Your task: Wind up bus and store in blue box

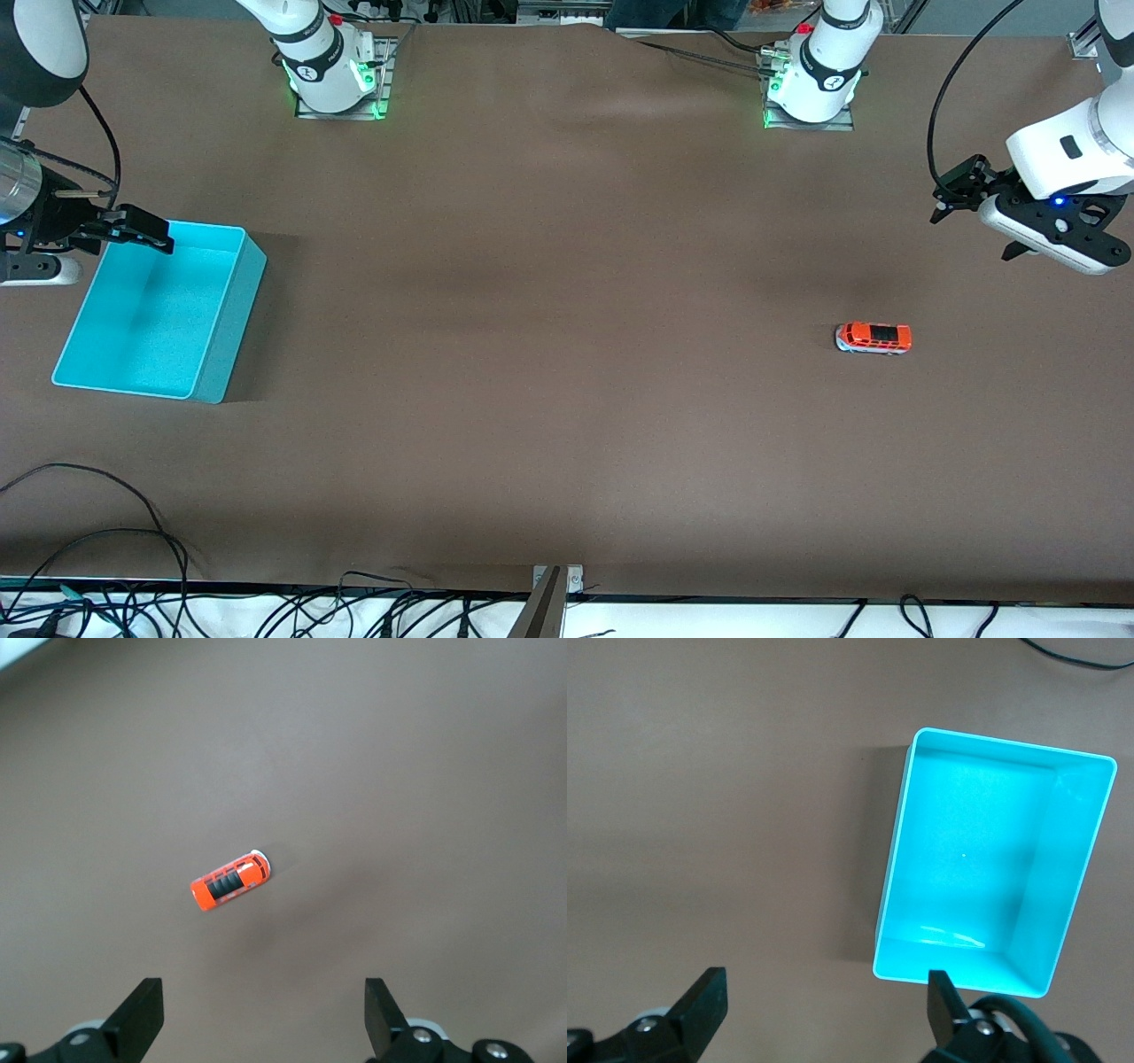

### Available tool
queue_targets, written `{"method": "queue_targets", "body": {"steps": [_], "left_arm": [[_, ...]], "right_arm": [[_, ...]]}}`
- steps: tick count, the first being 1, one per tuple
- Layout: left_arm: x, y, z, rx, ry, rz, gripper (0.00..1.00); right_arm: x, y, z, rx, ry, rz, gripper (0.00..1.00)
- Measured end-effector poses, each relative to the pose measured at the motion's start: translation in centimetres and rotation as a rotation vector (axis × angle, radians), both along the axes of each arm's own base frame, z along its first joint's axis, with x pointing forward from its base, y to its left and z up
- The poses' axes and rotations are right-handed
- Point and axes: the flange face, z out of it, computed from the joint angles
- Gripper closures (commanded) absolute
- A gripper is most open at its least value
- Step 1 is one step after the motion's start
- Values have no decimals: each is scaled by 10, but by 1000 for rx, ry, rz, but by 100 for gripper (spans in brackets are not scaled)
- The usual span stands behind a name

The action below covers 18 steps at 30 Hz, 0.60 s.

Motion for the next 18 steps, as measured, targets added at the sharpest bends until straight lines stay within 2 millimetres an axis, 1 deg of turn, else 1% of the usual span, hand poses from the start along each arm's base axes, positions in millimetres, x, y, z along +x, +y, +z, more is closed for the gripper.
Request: {"method": "queue_targets", "body": {"steps": [3,7,13,15,18], "left_arm": [[5,4,0,-3,-4,-86,0],[13,11,-7,-8,4,-173,0],[26,34,-19,-11,-15,-266,0],[29,44,-23,-11,-21,-320,0],[34,53,-32,-13,-16,-397,0]], "right_arm": [[0,0,-1,0,1,0,0],[0,0,-1,0,1,0,0],[0,0,-1,0,1,0,0],[0,0,-1,0,1,0,0],[0,0,-1,0,1,0,0]]}}
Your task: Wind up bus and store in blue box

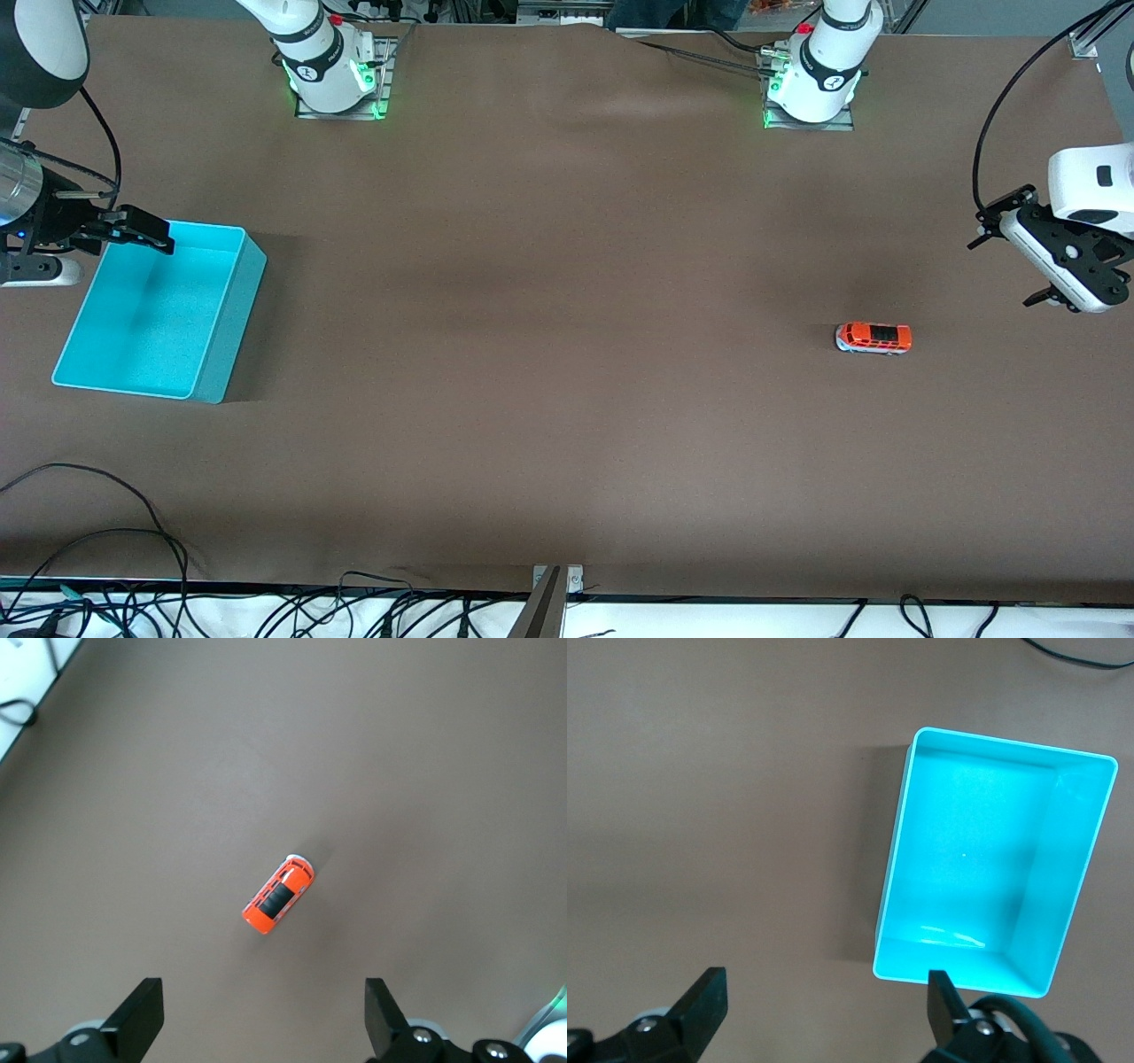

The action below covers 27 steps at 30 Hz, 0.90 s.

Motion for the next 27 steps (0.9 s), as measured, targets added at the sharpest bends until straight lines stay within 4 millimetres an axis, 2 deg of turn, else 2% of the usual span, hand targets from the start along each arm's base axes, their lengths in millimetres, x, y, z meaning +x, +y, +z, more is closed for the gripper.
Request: {"method": "queue_targets", "body": {"steps": [9,15,19,27], "left_arm": [[19,22,-47,-12,45,-204,0],[30,38,-89,-14,92,-310,0],[39,44,-127,-11,128,-360,0],[53,42,-219,-34,149,-466,0]], "right_arm": [[0,0,0,0,0,0,0],[0,0,0,0,0,0,0],[0,0,0,0,1,0,0],[0,0,0,0,0,0,0]]}}
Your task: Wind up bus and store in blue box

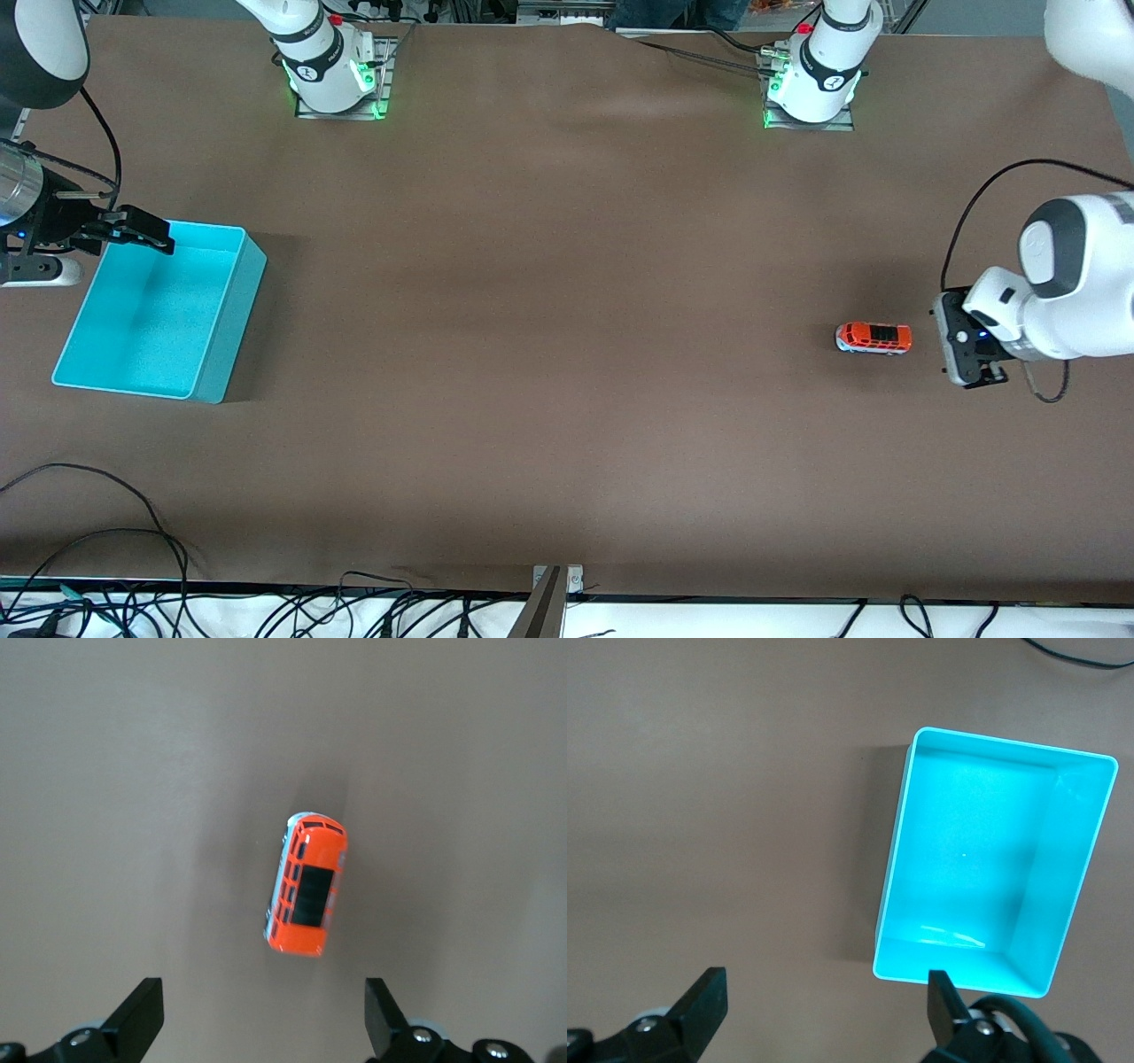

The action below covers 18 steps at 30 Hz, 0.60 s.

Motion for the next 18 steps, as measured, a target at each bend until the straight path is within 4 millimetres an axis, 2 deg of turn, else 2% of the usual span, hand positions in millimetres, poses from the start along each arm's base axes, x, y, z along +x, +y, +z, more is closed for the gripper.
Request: {"method": "queue_targets", "body": {"steps": [2,7,18], "left_arm": [[-2,-2,-20,-5,-3,-20,0],[-16,-8,-57,-19,9,-70,0],[-35,-16,-94,-33,-36,-170,0]], "right_arm": [[0,0,0,0,0,0,0],[0,0,0,0,0,0,0],[0,0,0,0,0,0,0]]}}
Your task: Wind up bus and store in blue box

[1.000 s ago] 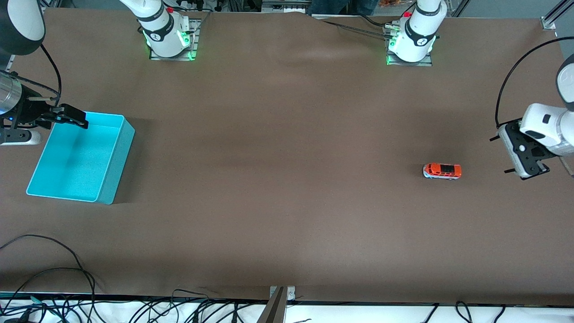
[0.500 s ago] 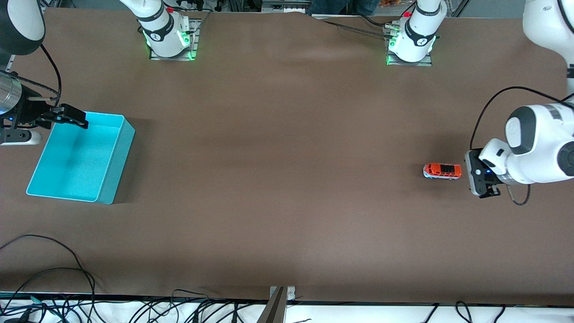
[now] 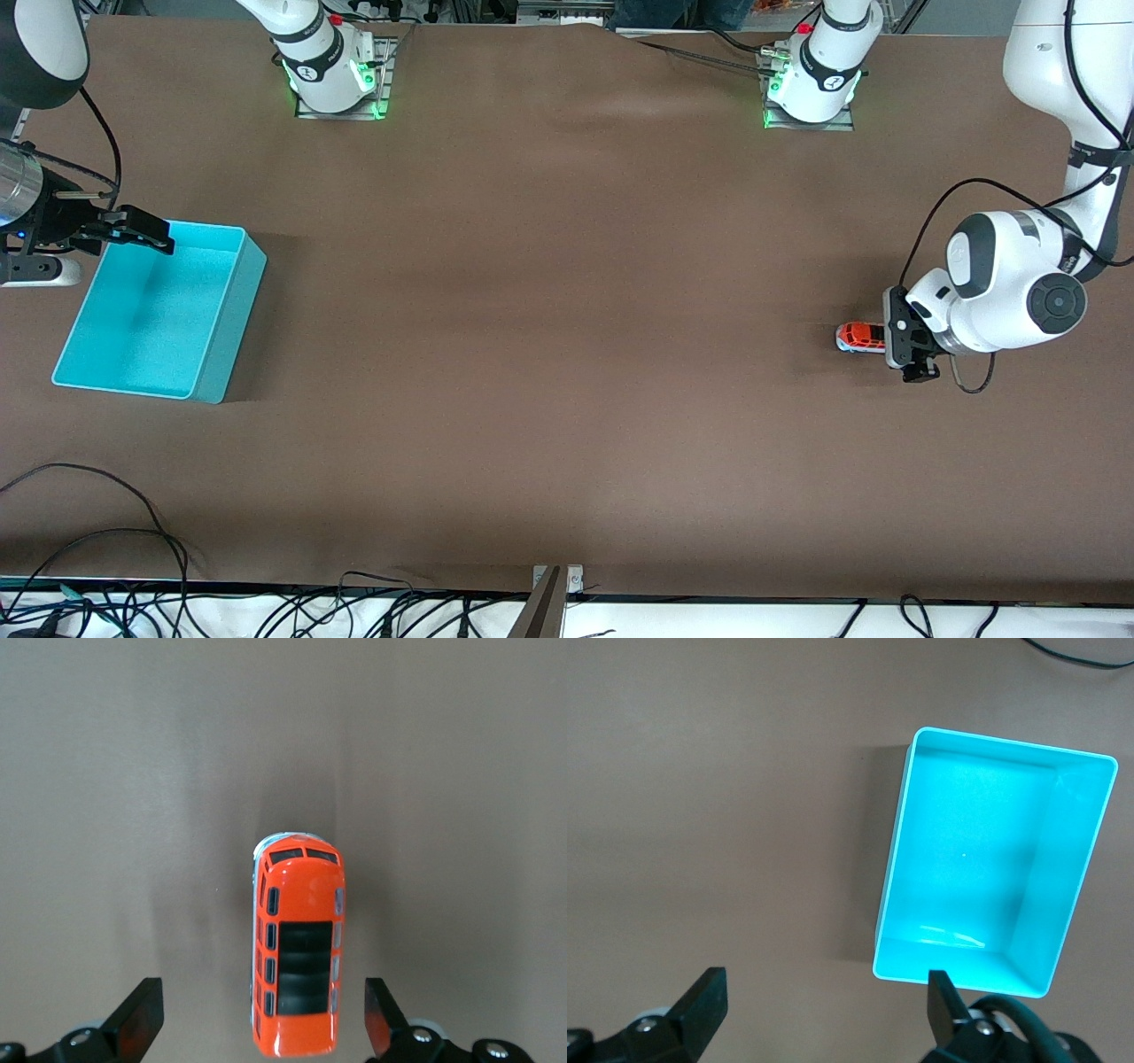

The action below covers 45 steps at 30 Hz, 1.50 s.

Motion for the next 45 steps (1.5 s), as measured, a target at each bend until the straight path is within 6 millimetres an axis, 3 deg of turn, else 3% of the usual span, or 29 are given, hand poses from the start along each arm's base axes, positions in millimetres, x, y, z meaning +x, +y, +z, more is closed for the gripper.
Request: {"method": "queue_targets", "body": {"steps": [6,14,19,23,34,45], "left_arm": [[-14,-2,-21,-4,-8,-16,0],[-23,-4,-31,-6,-9,-21,2],[-27,-4,-35,-6,-11,-21,43],[-28,-6,-37,-7,-10,-24,54],[-26,-9,-35,-8,-23,-30,59],[-23,-26,-33,-9,-46,7,60]], "right_arm": [[0,0,0,0,0,0,0],[0,0,0,0,0,0,0],[0,0,0,0,1,0,0],[0,0,0,0,1,0,0],[0,0,-1,0,1,0,0],[0,0,-1,0,1,0,0]]}}
